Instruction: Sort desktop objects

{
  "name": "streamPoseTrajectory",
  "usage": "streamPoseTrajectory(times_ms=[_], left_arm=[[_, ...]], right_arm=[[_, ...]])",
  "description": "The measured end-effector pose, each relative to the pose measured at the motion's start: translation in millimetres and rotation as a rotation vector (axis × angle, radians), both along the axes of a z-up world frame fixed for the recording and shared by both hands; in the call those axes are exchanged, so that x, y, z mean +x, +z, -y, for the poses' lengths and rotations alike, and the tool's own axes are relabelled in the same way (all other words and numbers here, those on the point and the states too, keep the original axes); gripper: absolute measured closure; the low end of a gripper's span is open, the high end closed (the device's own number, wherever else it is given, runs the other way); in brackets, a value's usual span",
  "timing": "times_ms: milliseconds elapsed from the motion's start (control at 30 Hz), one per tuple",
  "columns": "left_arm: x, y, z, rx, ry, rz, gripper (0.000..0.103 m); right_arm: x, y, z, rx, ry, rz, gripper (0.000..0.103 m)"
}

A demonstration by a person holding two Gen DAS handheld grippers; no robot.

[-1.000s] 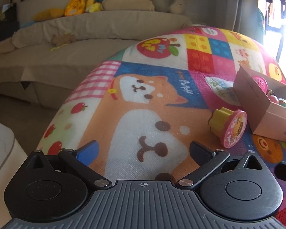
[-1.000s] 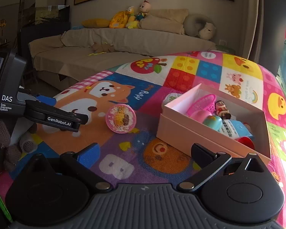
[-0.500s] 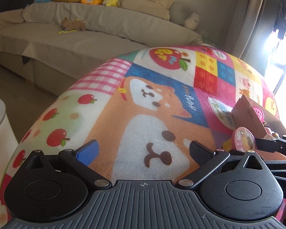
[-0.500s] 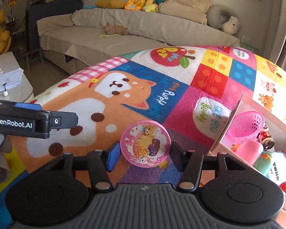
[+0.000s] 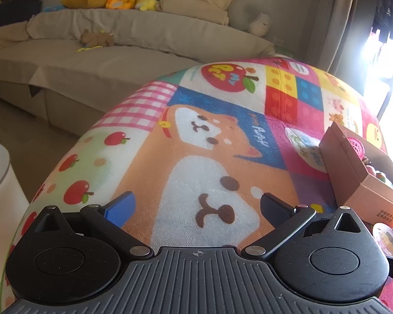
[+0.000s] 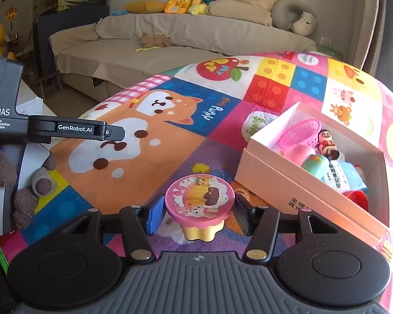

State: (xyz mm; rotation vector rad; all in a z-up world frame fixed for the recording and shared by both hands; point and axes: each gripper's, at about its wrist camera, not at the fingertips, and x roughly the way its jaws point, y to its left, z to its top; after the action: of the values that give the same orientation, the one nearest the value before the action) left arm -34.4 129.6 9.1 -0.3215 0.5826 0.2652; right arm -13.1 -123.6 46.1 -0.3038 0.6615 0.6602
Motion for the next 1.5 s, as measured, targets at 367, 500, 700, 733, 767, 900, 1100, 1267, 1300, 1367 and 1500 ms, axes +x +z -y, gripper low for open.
streamPoseTrajectory(times_ms=[367, 500, 700, 733, 767, 900, 1100, 1267, 1300, 1367, 1500], left_arm=[[-5, 26, 58, 0.092, -0.277, 0.103, 0.000], [-5, 28, 113, 0.151, -0.542, 0.094, 0.000], [8, 13, 167, 0.212, -0.656, 0.036, 0.000], [10, 12, 168, 0.206, -0.654, 0.034, 0.000], [11, 11, 169, 0.201, -0.652, 0.033, 0.000], [9, 7, 165, 0.202, -0.634, 0.015, 0.000], [11, 7, 159, 0.184, -0.613, -0.003, 0.000], [13, 4, 165, 0.187, -0.635, -0.015, 0.019], [16, 3, 166, 0.186, -0.634, -0.027, 0.023], [19, 1, 166, 0.178, -0.621, -0.034, 0.023], [22, 2, 167, 0.177, -0.615, -0.017, 0.025]], right_arm=[[-24, 14, 79, 0.105, -0.189, 0.105, 0.016], [-17, 11, 110, 0.092, -0.341, 0.130, 0.011], [-6, -2, 138, 0.106, -0.464, 0.092, 0.008], [-5, -4, 139, 0.102, -0.472, 0.086, 0.008], [-4, -8, 139, 0.098, -0.482, 0.081, 0.008], [7, -17, 137, 0.117, -0.489, 0.024, 0.016], [34, -31, 129, 0.159, -0.515, -0.060, 0.016], [41, -34, 121, 0.138, -0.499, -0.092, 0.049], [40, -33, 122, 0.148, -0.497, -0.097, 0.050], [35, -29, 123, 0.150, -0.491, -0.084, 0.050], [24, -22, 124, 0.137, -0.462, -0.072, 0.050]])
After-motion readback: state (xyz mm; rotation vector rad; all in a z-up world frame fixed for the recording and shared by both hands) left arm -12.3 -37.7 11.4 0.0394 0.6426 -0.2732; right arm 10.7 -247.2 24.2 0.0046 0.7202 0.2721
